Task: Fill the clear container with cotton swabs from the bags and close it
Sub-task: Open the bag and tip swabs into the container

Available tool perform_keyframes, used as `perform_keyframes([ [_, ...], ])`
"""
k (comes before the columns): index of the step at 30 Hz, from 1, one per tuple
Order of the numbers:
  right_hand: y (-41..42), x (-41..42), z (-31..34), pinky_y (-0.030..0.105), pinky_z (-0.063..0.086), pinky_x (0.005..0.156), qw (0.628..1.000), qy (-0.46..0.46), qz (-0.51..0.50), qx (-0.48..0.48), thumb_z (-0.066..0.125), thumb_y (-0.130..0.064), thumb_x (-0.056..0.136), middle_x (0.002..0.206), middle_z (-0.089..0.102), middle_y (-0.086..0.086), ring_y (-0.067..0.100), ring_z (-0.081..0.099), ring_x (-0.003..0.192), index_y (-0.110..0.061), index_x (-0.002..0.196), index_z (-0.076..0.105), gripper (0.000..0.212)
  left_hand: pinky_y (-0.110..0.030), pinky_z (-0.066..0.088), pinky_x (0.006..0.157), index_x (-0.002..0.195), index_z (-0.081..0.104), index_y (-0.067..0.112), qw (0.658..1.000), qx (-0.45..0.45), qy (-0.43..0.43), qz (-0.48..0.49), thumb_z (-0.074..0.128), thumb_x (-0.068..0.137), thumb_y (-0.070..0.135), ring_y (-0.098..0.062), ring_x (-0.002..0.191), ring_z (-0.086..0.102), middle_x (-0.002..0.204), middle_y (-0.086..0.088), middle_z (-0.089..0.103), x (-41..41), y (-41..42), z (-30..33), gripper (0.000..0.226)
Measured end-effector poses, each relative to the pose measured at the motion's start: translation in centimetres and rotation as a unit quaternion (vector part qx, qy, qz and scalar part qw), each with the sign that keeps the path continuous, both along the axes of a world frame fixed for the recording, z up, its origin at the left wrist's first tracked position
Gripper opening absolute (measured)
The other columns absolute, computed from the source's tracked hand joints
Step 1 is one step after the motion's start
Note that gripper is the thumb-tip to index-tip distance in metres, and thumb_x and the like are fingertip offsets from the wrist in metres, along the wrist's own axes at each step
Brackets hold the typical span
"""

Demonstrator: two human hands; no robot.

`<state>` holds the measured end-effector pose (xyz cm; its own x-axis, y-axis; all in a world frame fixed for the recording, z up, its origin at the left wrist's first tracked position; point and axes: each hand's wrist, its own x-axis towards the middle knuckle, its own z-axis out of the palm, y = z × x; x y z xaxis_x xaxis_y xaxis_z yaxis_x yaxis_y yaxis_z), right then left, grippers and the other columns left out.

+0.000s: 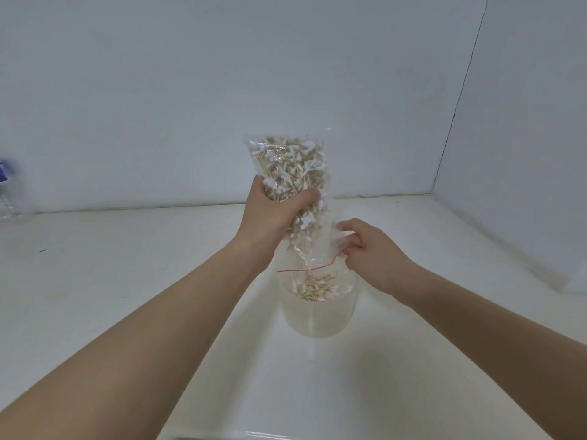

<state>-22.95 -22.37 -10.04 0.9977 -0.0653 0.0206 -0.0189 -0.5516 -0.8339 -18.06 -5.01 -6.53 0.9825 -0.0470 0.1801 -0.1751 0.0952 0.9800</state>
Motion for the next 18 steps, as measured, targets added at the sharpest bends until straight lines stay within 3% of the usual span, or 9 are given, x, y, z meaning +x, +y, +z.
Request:
perform_keyframes([
  [6,0.3,-0.1,0.4,0.017,0.046,0.066,1.000,0.002,0.009,0.013,0.041,0.005,0.093,0.106,0.066,-0.005,0.013,0.062,0.094,-0.028,0.124,0.051,0.046,-0.036,0.057,0.086,0.123,0.056,0.028,1.000,-0.001,0.007,0.004,0.092,0.071,0.033,-0.015,0.104,0.072,0.115,0.006,0.074,0.6,0.1,0.4,0.064],
  [10,0.4,-0.1,0.6,0.022,0.047,0.073,1.000,0.003,0.010,0.022,0.041,0.010,0.088,0.109,0.068,0.000,0.018,0.064,0.108,-0.028,0.121,0.051,0.052,-0.042,0.059,0.092,0.124,0.057,0.026,1.000,-0.013,-0.004,-0.003,0.092,0.071,0.031,-0.014,0.103,0.074,0.113,0.007,0.076,0.7,0.0,1.1,0.064],
  [14,0.6,-0.3,0.9,0.020,0.046,0.069,0.999,-0.001,0.008,0.037,0.039,0.013,0.087,0.110,0.069,0.003,0.020,0.065,0.108,-0.022,0.124,0.054,0.054,-0.051,0.057,0.097,0.124,0.058,0.026,0.999,-0.036,-0.004,-0.005,0.092,0.068,0.032,-0.019,0.104,0.075,0.114,0.005,0.076,0.7,0.3,1.5,0.066],
  [18,0.6,-0.5,1.1,0.024,0.048,0.070,0.999,-0.009,0.003,0.053,0.042,0.015,0.083,0.114,0.066,0.001,0.019,0.064,0.108,-0.031,0.112,0.053,0.056,-0.051,0.057,0.098,0.123,0.058,0.028,0.999,-0.041,0.004,-0.013,0.094,0.063,0.033,-0.022,0.106,0.074,0.116,0.004,0.076,0.4,0.5,1.5,0.071],
])
